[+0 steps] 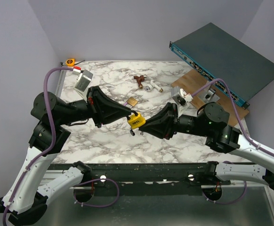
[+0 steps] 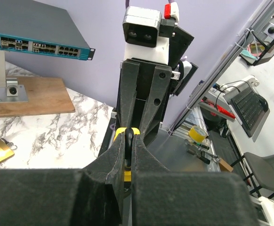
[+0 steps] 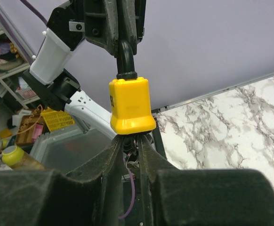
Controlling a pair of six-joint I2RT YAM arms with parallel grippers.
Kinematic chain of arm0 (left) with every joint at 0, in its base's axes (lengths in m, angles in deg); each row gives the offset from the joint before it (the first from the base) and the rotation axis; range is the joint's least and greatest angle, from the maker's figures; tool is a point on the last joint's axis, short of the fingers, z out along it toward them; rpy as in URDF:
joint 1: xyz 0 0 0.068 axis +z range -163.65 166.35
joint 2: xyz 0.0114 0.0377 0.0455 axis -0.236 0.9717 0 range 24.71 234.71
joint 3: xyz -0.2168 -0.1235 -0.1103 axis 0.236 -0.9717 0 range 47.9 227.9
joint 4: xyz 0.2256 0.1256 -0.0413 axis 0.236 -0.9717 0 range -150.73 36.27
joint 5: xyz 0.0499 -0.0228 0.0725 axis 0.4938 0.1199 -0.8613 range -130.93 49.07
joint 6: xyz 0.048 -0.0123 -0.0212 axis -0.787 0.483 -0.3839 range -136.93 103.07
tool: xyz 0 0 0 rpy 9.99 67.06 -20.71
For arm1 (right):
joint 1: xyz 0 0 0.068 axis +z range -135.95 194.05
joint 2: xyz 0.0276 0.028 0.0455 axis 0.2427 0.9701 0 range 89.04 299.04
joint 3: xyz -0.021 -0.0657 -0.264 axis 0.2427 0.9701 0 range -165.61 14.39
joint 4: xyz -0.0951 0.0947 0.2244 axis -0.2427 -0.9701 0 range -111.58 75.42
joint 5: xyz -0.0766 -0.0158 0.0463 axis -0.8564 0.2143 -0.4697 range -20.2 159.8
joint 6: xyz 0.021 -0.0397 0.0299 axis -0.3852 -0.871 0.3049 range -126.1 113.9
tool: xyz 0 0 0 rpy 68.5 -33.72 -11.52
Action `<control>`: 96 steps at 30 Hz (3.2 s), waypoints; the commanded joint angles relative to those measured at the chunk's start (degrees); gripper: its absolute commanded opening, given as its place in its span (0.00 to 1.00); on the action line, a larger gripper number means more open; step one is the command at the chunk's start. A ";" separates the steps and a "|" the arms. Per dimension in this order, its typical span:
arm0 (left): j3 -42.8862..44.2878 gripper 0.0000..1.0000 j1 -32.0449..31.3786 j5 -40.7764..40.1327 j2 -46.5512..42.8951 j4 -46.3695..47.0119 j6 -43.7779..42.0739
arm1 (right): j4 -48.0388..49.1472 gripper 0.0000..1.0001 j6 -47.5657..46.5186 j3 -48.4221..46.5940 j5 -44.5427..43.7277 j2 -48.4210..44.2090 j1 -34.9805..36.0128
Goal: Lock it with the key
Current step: Remove the key from the lock, then place the lock at the center of the board, then place the key at the center of the board.
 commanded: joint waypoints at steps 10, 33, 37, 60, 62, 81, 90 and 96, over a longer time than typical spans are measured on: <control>-0.47 0.00 -0.29 -2.57 -0.96 5.44 1.47 | 1.55 0.01 0.93 1.25 0.96 0.67 -0.09; -1.54 0.00 2.61 -28.44 -1.99 -12.03 -3.57 | -9.38 0.01 3.66 8.89 -12.71 -7.10 -0.12; -10.72 0.00 6.99 -29.45 -1.08 -13.26 2.72 | -13.19 0.01 3.76 5.83 -18.92 -0.46 -0.19; -49.91 0.00 9.39 -21.20 26.46 28.04 20.63 | 6.10 0.01 18.70 13.32 -8.17 32.06 -16.71; -50.15 0.00 9.16 -21.49 27.99 28.25 20.59 | 6.98 0.01 19.56 14.65 -7.92 33.10 -16.69; -43.72 0.93 8.55 -41.41 14.41 4.35 12.59 | 7.09 0.01 21.53 15.59 -12.27 41.25 -15.47; -36.55 0.98 7.98 -41.57 6.74 -5.48 3.15 | 1.83 0.67 21.94 14.55 -16.23 37.96 -14.43; -29.11 0.98 5.09 -41.56 3.56 -11.37 -3.81 | -3.30 0.80 21.34 12.90 -19.53 30.09 -14.43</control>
